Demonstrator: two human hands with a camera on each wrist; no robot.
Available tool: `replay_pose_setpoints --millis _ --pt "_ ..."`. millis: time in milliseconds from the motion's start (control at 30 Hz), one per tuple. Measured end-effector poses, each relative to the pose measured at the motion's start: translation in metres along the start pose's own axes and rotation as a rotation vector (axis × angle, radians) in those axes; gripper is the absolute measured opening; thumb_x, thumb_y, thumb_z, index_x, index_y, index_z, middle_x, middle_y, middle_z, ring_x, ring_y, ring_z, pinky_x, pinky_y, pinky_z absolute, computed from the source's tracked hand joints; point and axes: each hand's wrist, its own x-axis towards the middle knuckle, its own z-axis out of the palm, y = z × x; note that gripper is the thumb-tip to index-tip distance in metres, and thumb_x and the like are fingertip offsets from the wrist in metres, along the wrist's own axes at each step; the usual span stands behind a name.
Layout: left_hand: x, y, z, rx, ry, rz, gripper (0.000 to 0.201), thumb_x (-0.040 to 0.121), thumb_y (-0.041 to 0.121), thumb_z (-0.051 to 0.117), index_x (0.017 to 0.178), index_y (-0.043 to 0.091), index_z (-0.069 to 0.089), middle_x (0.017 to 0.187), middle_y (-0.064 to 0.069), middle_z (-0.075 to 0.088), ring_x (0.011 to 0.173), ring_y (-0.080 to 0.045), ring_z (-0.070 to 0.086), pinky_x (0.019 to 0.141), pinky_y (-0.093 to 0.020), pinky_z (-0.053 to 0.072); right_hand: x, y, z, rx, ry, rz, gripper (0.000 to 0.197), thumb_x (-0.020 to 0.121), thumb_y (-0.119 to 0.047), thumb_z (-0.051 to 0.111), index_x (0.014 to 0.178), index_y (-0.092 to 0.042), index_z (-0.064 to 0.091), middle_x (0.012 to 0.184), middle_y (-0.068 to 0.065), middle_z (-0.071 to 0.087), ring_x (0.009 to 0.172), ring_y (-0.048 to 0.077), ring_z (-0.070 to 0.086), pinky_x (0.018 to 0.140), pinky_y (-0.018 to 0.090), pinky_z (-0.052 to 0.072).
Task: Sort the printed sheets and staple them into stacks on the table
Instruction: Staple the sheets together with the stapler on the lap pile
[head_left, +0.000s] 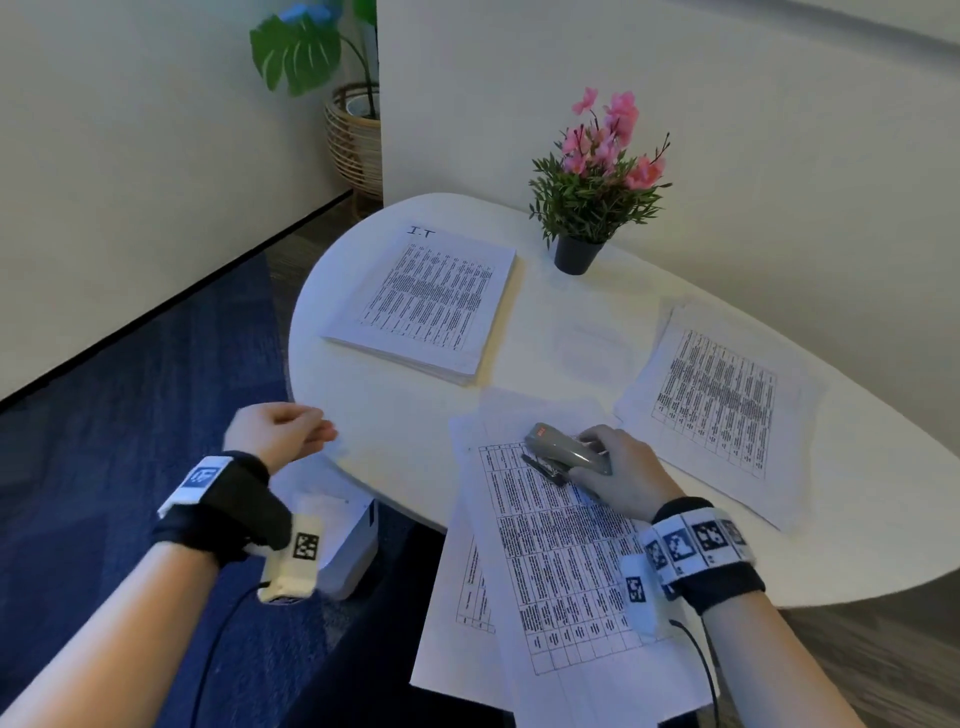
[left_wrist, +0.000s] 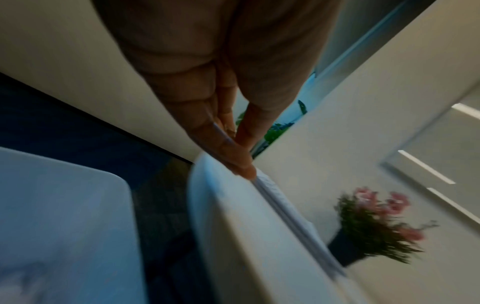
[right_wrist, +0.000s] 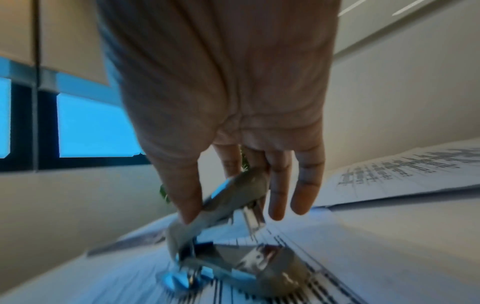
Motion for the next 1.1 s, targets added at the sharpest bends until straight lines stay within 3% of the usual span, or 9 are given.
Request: replay_pose_setpoints --millis 133,233,333,433,500,733,800,933,1100 --pt "0.033 -0.047 -0.035 0.069 0.091 -0.158 0.017 0.090 0.013 0.059 0.092 0.003 0.072 0.081 -0.012 0.073 0.081 -0.023 0.069 0.093 -0.040 0.051 -0.014 0.014 -0.009 0.079 0.071 0.059 0.044 0.089 -0.032 0.063 0.128 -0.015 0.050 0.121 0.005 0.054 0.107 0.018 0.053 0.086 0.025 0.041" --pt "0.040 -0.054 -0.027 0.203 0.056 -0.227 0.043 0.096 0.014 0.050 0.137 0.002 0.047 0.127 -0.017 0.056 0.114 -0.032 0.055 0.103 -0.039 0.040 -0.024 0.022 -0.010 0.099 0.071 0.078 0.044 0.090 -0.034 0.062 0.127 -0.015 0.051 0.122 0.004 0.056 0.103 0.015 0.054 0.084 0.024 0.040" --pt "0.038 -0.046 -0.019 0.378 0.062 -0.183 0.050 0.097 0.020 0.048 0.144 0.006 0.038 0.148 -0.015 0.038 0.134 -0.033 0.039 0.112 -0.036 0.028 -0.031 0.027 -0.006 0.110 0.055 0.082 0.045 0.089 -0.033 0.063 0.128 -0.014 0.050 0.122 0.001 0.058 0.105 0.014 0.055 0.087 0.024 0.041" --pt "0.016 -0.035 -0.015 0.506 0.071 -0.131 0.042 0.095 0.026 0.049 0.135 0.012 0.051 0.139 -0.015 0.050 0.125 -0.035 0.047 0.106 -0.038 0.035 -0.033 0.030 -0.002 0.147 0.050 0.075 0.039 0.089 -0.029 0.065 0.123 -0.015 0.052 0.119 0.002 0.062 0.103 0.016 0.059 0.085 0.023 0.041" --pt "-0.007 -0.026 -0.008 0.505 0.025 -0.061 0.027 0.094 0.023 0.050 0.115 0.012 0.064 0.117 -0.015 0.064 0.106 -0.032 0.058 0.091 -0.034 0.042 -0.034 0.029 0.002 0.156 0.047 0.063 0.037 0.088 -0.028 0.066 0.120 -0.016 0.052 0.115 0.003 0.063 0.099 0.017 0.061 0.080 0.023 0.042" --pt "-0.083 -0.016 0.050 0.411 -0.384 -0.012 0.026 0.098 0.024 0.049 0.084 0.006 0.062 0.085 -0.006 0.069 0.069 -0.015 0.062 0.053 -0.015 0.040 -0.021 0.012 0.006 0.073 0.083 -0.027 0.037 0.091 -0.029 0.061 0.126 -0.021 0.052 0.115 0.003 0.063 0.084 0.013 0.055 0.073 0.021 0.041" --pt "-0.090 -0.016 0.067 0.431 -0.451 0.016 0.024 0.097 0.026 0.052 0.085 0.010 0.064 0.085 -0.004 0.071 0.071 -0.015 0.065 0.053 -0.016 0.043 -0.018 0.013 0.002 0.061 0.094 -0.005 0.032 0.090 -0.027 0.062 0.122 -0.021 0.056 0.112 0.006 0.065 0.083 0.016 0.055 0.074 0.022 0.042" --pt "-0.093 -0.010 0.089 0.490 -0.489 0.054 0.017 0.090 0.031 0.062 0.086 0.015 0.063 0.086 -0.006 0.073 0.083 -0.022 0.070 0.077 -0.040 0.058 -0.028 0.027 -0.008 0.075 0.204 0.082 0.032 0.091 -0.020 0.062 0.121 -0.011 0.060 0.111 0.010 0.066 0.094 0.024 0.059 0.079 0.022 0.040" --pt "-0.099 -0.008 0.103 0.530 -0.459 0.045 0.027 0.082 0.032 0.072 0.093 0.018 0.052 0.087 -0.003 0.070 0.082 -0.018 0.069 0.084 -0.040 0.056 -0.055 0.069 -0.015 0.132 0.380 0.296 0.028 0.089 -0.016 0.064 0.116 -0.008 0.064 0.109 0.014 0.068 0.099 0.031 0.060 0.086 0.031 0.044"
